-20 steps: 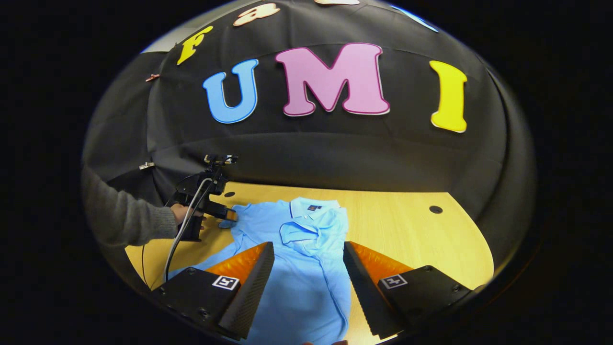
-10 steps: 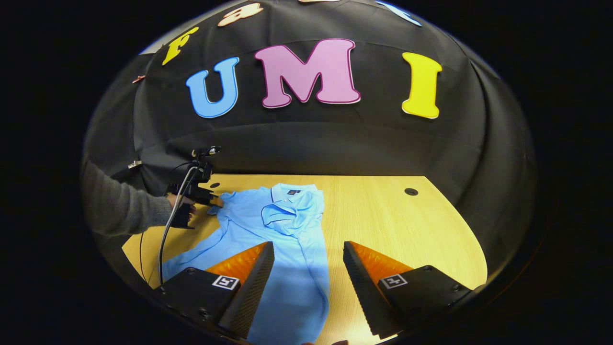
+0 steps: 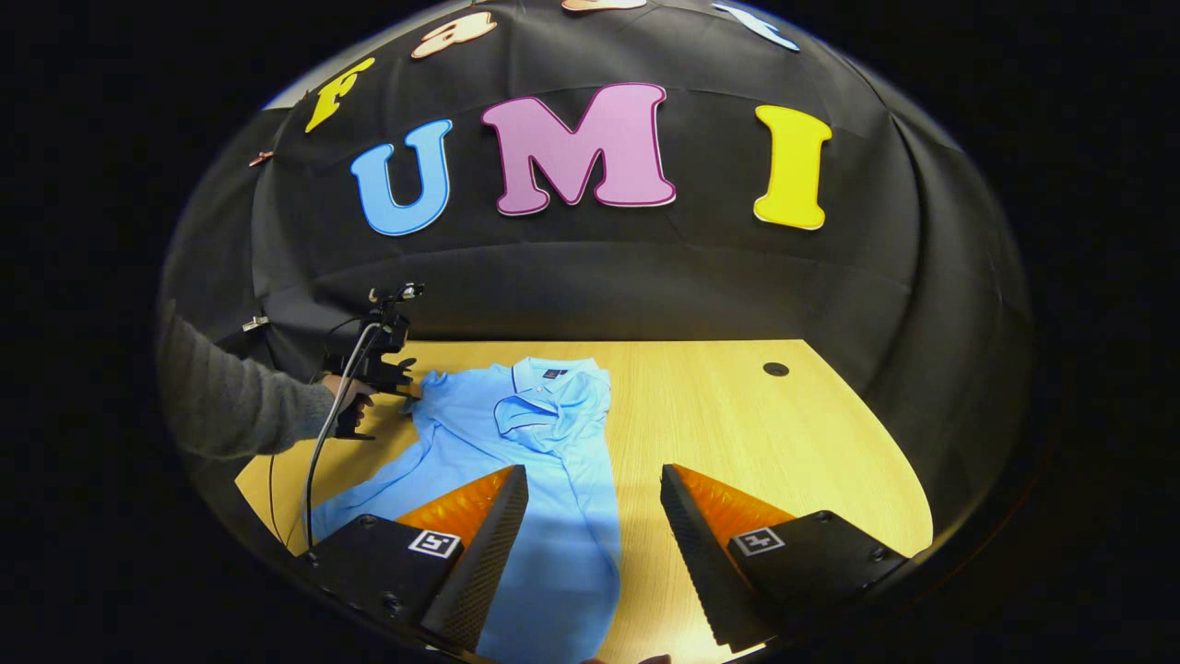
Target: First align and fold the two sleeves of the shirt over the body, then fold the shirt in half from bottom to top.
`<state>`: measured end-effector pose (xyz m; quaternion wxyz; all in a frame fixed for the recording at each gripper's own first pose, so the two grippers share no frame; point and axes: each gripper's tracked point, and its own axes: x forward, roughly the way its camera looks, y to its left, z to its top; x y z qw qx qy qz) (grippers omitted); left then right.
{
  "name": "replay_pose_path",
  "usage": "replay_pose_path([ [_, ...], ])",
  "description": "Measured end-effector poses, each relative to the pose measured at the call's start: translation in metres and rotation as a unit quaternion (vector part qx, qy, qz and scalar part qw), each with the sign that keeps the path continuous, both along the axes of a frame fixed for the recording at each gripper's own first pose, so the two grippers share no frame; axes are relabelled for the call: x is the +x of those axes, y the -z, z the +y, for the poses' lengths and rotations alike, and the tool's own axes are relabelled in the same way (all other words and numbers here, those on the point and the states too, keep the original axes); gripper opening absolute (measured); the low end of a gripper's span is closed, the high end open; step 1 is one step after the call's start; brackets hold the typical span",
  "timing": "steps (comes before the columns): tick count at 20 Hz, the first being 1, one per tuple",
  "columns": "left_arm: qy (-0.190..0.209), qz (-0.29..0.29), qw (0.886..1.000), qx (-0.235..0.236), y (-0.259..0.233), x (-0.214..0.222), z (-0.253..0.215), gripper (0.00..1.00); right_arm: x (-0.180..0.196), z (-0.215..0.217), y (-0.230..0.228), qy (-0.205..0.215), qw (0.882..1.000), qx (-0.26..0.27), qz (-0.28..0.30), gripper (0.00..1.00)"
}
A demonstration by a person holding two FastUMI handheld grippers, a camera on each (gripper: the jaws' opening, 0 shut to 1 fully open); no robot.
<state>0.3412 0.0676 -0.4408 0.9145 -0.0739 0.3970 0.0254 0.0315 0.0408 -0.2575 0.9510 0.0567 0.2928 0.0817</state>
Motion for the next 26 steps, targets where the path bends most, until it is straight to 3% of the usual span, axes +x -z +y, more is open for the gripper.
replay_pose_path([
  [7, 0.050, -0.075, 0.995, -0.037, -0.063, 0.010, -0.063, 0.06, -0.011, -0.016, 0.003, 0.016, 1.000, 0.005, 0.007, 0.91],
  [13, 0.135, -0.123, 0.981, -0.061, -0.111, -0.002, -0.150, 0.06, -0.019, -0.024, 0.005, 0.023, 1.000, 0.003, 0.008, 0.92],
  [20, 0.243, -0.093, 0.964, -0.050, -0.088, -0.044, -0.251, 0.06, -0.037, -0.032, 0.017, 0.037, 0.999, 0.003, 0.024, 0.92],
  [26, 0.260, -0.050, 0.964, -0.014, -0.052, -0.053, -0.265, 0.06, -0.044, -0.038, 0.026, 0.044, 0.998, 0.005, 0.040, 0.93],
])
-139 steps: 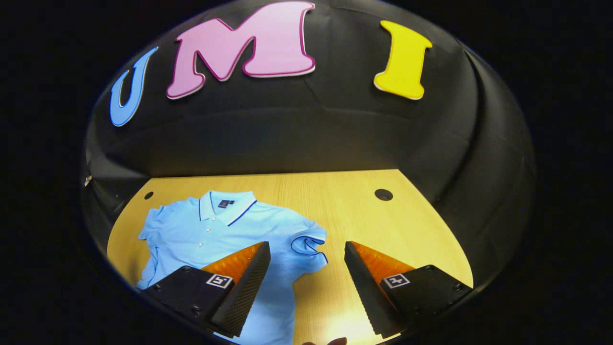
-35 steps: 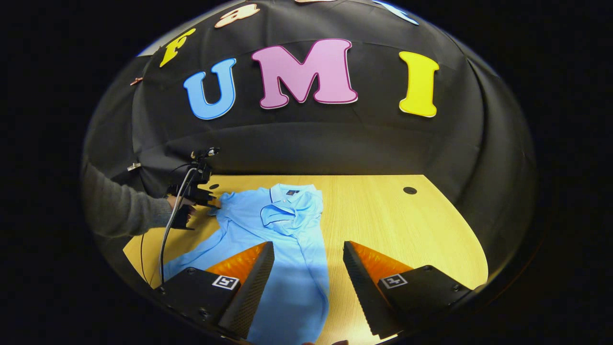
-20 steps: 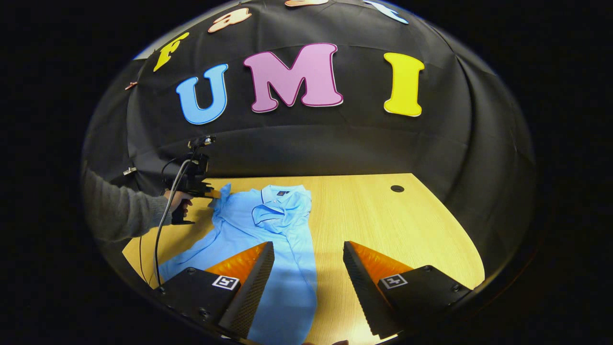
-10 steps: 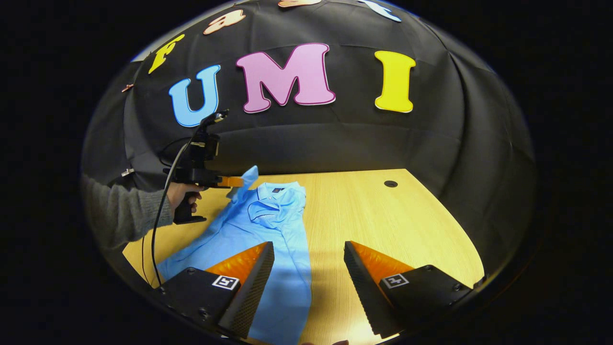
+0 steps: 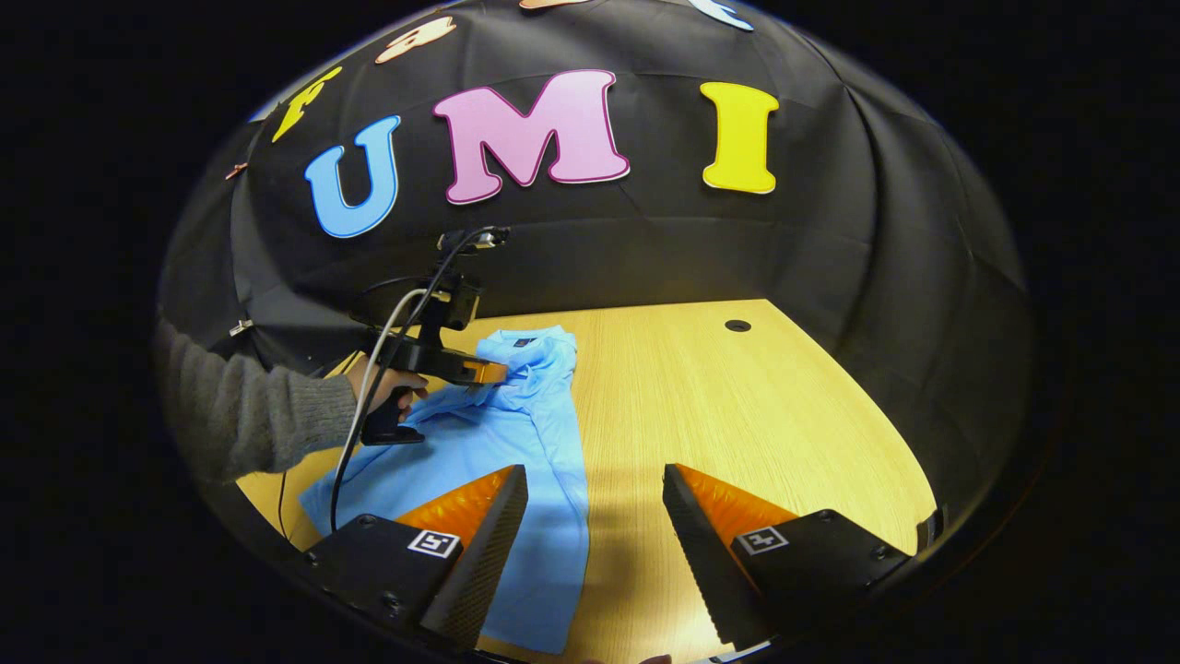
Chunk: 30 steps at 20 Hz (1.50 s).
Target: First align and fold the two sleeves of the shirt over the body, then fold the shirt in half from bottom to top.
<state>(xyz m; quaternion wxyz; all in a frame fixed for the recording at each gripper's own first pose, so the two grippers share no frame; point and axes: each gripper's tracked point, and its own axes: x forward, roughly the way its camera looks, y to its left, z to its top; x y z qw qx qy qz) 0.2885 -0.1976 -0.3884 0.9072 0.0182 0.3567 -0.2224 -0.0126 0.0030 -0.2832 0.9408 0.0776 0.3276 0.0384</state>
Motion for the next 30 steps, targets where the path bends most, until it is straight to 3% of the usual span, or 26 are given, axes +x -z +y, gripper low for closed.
replay_pose_path([
  [4, 0.000, 0.001, 1.000, 0.014, 0.005, 0.002, -0.003, 0.07, -0.005, 0.000, 0.000, 0.004, 1.000, 0.003, 0.005, 0.93],
  [6, 0.003, 0.003, 1.000, 0.009, 0.006, 0.000, -0.008, 0.14, -0.009, -0.001, -0.002, 0.005, 1.000, 0.003, 0.005, 0.93],
  [7, 0.006, 0.005, 1.000, 0.009, 0.007, -0.001, -0.009, 0.12, -0.010, 0.000, -0.001, 0.004, 1.000, 0.003, 0.006, 0.93],
  [12, 0.015, -0.007, 0.999, 0.030, 0.011, -0.014, -0.010, 0.91, -0.024, 0.000, 0.004, 0.008, 1.000, 0.005, 0.020, 0.95],
  [18, 0.008, -0.055, 0.998, 0.030, -0.018, -0.057, 0.019, 0.99, -0.036, 0.009, 0.009, 0.006, 0.999, -0.004, 0.031, 0.95],
  [23, -0.011, -0.080, 0.997, 0.019, -0.053, -0.125, 0.064, 0.99, -0.043, 0.024, 0.010, -0.011, 0.999, -0.014, 0.037, 0.95],
  [30, -0.046, -0.039, 0.998, 0.035, -0.056, -0.230, 0.149, 0.99, -0.071, 0.046, 0.014, -0.022, 0.997, -0.024, 0.064, 0.95],
])
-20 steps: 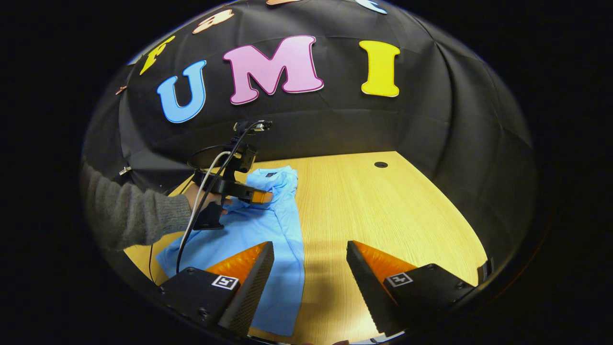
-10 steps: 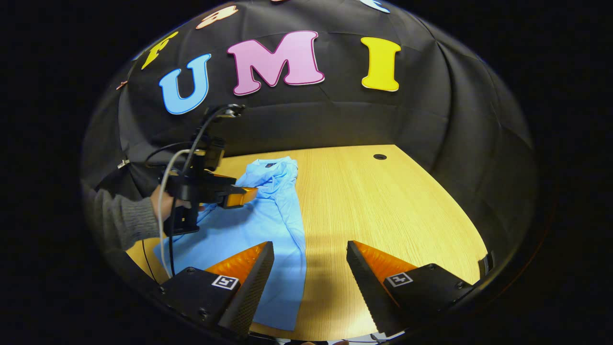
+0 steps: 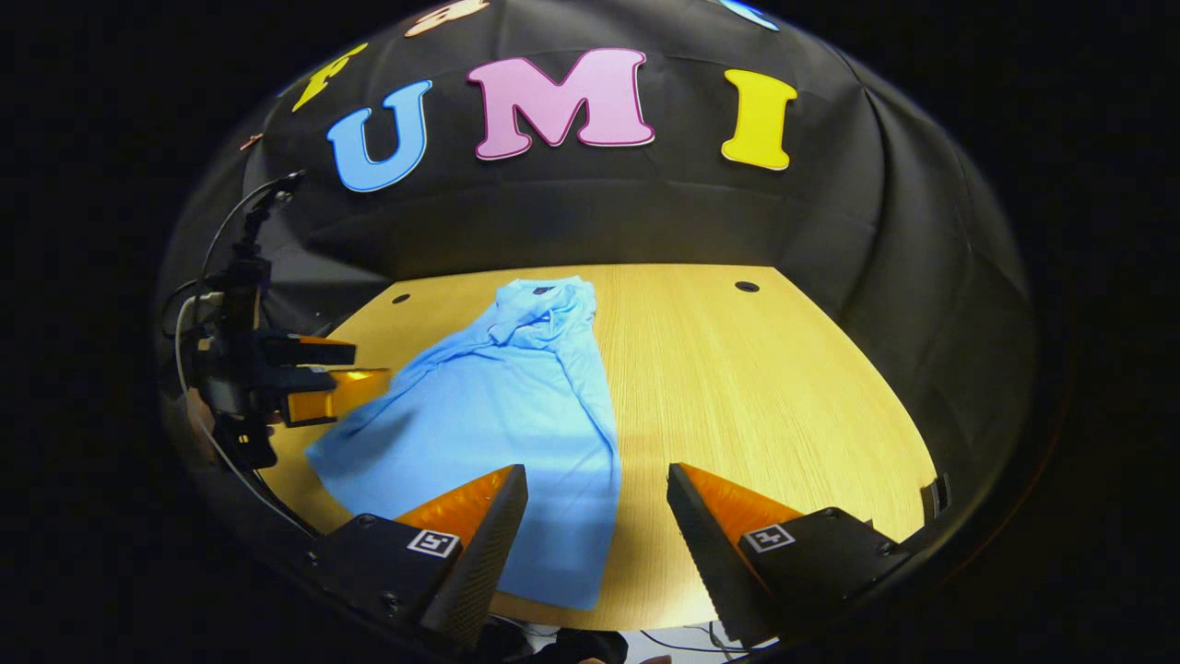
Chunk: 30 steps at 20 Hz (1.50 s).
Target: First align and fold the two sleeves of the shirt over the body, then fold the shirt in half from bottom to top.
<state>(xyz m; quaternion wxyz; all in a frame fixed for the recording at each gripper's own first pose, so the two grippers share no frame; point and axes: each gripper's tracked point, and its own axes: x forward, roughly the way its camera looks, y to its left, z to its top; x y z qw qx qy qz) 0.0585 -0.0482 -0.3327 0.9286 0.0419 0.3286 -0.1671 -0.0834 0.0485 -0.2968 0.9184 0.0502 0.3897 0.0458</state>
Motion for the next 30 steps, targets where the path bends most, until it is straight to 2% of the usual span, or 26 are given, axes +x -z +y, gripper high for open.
replay_pose_path([
  [3, -0.014, 0.035, 0.999, 0.018, 0.020, -0.038, 0.037, 0.99, -0.021, 0.009, 0.008, 0.001, 1.000, -0.009, 0.024, 0.96],
  [9, -0.026, 0.095, 0.994, 0.037, 0.066, -0.080, 0.076, 0.99, -0.067, 0.023, 0.046, 0.016, 0.994, -0.013, 0.106, 0.96],
  [14, -0.027, 0.143, 0.988, 0.042, 0.100, -0.108, 0.089, 1.00, -0.086, 0.032, 0.073, 0.007, 0.989, -0.031, 0.145, 0.95],
  [17, -0.025, 0.152, 0.988, 0.017, 0.099, -0.109, 0.082, 1.00, -0.098, 0.042, 0.090, 0.001, 0.984, -0.032, 0.176, 0.96],
  [18, -0.025, 0.161, 0.987, 0.004, 0.099, -0.112, 0.080, 0.98, -0.092, 0.041, 0.083, -0.001, 0.987, -0.036, 0.156, 0.96],
  [19, -0.029, 0.170, 0.985, -0.011, 0.101, -0.114, 0.078, 0.86, -0.095, 0.044, 0.086, -0.006, 0.985, -0.037, 0.171, 0.96],
  [20, -0.032, 0.170, 0.985, -0.016, 0.101, -0.114, 0.078, 0.77, -0.091, 0.045, 0.086, -0.005, 0.987, -0.036, 0.160, 0.95],
  [21, -0.031, 0.172, 0.985, -0.013, 0.101, -0.115, 0.077, 0.72, -0.092, 0.047, 0.090, -0.006, 0.985, -0.034, 0.166, 0.94],
  [22, -0.024, 0.171, 0.985, -0.017, 0.100, -0.116, 0.074, 0.72, -0.088, 0.047, 0.089, -0.006, 0.987, -0.032, 0.159, 0.88],
  [23, -0.018, 0.171, 0.985, -0.017, 0.099, -0.117, 0.069, 0.66, -0.086, 0.049, 0.089, -0.008, 0.987, -0.031, 0.160, 0.78],
  [24, -0.016, 0.167, 0.986, -0.018, 0.099, -0.118, 0.066, 0.46, -0.082, 0.050, 0.090, -0.010, 0.987, -0.027, 0.156, 0.69],
  [25, -0.011, 0.166, 0.986, -0.016, 0.097, -0.120, 0.062, 0.25, -0.080, 0.052, 0.088, -0.011, 0.988, -0.024, 0.152, 0.43],
  [26, -0.006, 0.161, 0.987, -0.011, 0.096, -0.122, 0.058, 0.18, -0.077, 0.054, 0.090, -0.013, 0.988, -0.021, 0.151, 0.43],
  [27, -0.003, 0.163, 0.987, -0.009, 0.096, -0.124, 0.054, 0.06, -0.074, 0.056, 0.091, -0.013, 0.989, -0.018, 0.146, 0.13],
  [28, -0.002, 0.160, 0.987, -0.011, 0.094, -0.124, 0.050, 0.06, -0.072, 0.056, 0.091, -0.014, 0.989, -0.017, 0.147, 0.11],
  [29, -0.005, 0.163, 0.987, -0.016, 0.093, -0.126, 0.047, 0.06, -0.072, 0.059, 0.089, -0.013, 0.989, -0.011, 0.145, 0.05],
  [30, -0.011, 0.167, 0.986, -0.025, 0.092, -0.125, 0.044, 0.06, -0.072, 0.057, 0.089, -0.006, 0.990, -0.009, 0.142, 0.05],
])
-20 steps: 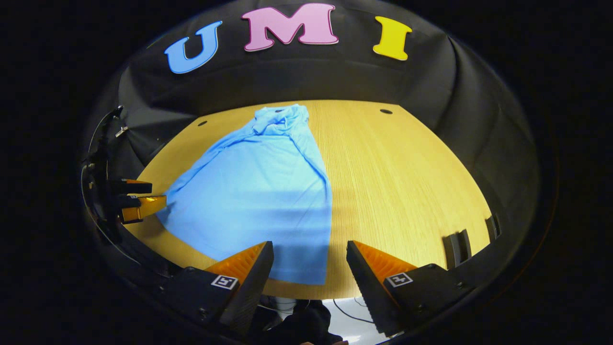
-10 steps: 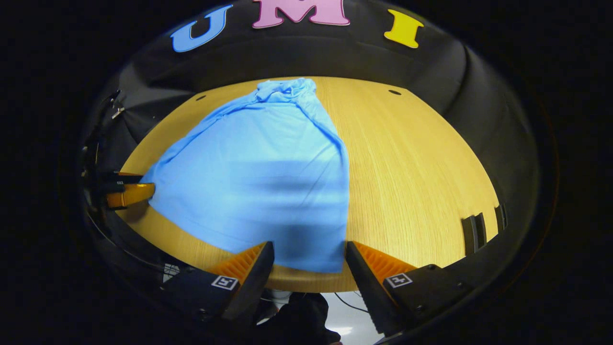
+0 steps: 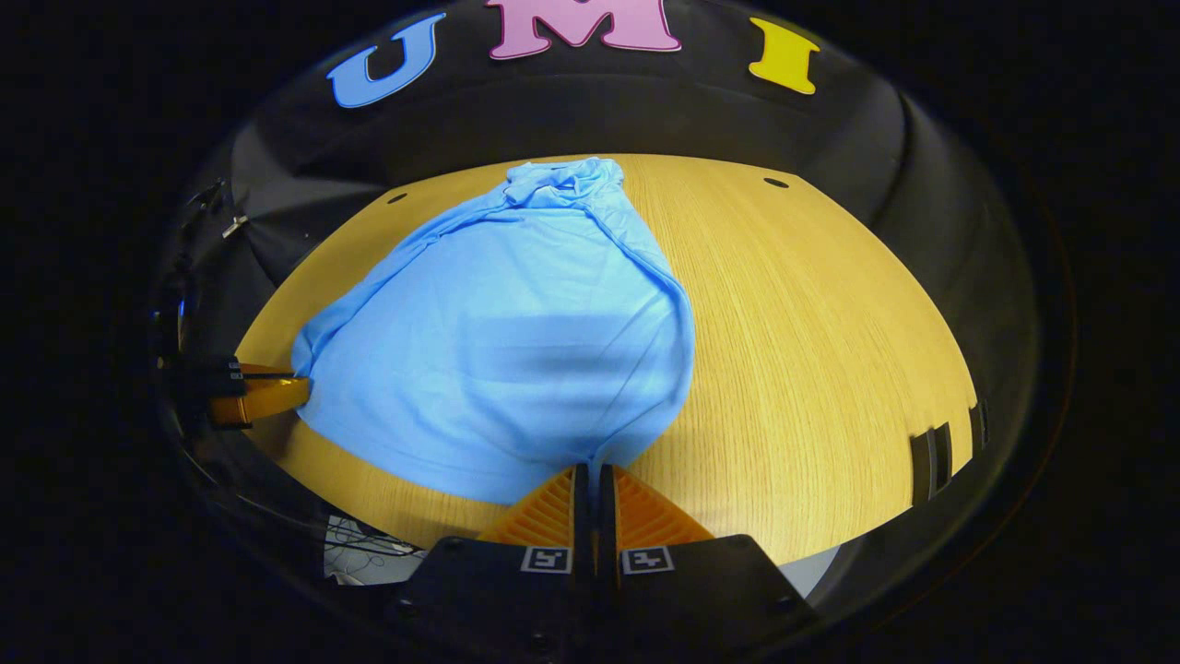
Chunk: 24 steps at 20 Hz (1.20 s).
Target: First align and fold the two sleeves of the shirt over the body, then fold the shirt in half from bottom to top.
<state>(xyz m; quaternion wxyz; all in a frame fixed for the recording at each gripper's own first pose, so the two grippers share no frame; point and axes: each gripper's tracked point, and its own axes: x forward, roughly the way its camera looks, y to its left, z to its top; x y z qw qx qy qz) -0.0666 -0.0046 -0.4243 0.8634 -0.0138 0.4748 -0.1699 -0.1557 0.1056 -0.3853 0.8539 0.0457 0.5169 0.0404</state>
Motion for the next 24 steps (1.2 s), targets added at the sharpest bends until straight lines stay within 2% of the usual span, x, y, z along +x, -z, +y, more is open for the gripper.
replay_pose_path([
  [5, -0.023, -0.027, 0.999, -0.020, -0.030, 0.014, -0.001, 0.06, 0.030, -0.012, -0.032, 0.016, 0.999, 0.001, -0.048, 0.05],
  [9, -0.047, -0.078, 0.995, -0.050, -0.079, 0.061, -0.006, 0.06, 0.087, -0.022, -0.063, 0.033, 0.995, 0.009, -0.097, 0.05],
  [13, -0.061, -0.112, 0.990, -0.067, -0.108, 0.107, -0.004, 0.06, 0.135, -0.027, -0.075, 0.031, 0.991, 0.009, -0.128, 0.05],
  [17, -0.070, -0.075, 0.993, -0.057, -0.083, 0.102, 0.005, 0.06, 0.145, -0.026, -0.070, 0.029, 0.991, 0.008, -0.127, 0.05],
  [21, -0.036, -0.009, 0.999, -0.019, -0.033, 0.049, 0.002, 0.06, 0.132, -0.018, -0.062, 0.016, 0.993, 0.008, -0.115, 0.05],
  [22, -0.034, 0.006, 0.999, -0.005, -0.019, 0.042, 0.002, 0.01, 0.130, -0.017, -0.061, 0.014, 0.994, 0.008, -0.113, 0.05],
  [24, -0.026, 0.029, 0.999, 0.009, -0.005, 0.027, 0.001, 0.08, 0.127, -0.014, -0.058, 0.011, 0.994, 0.010, -0.109, 0.05],
])
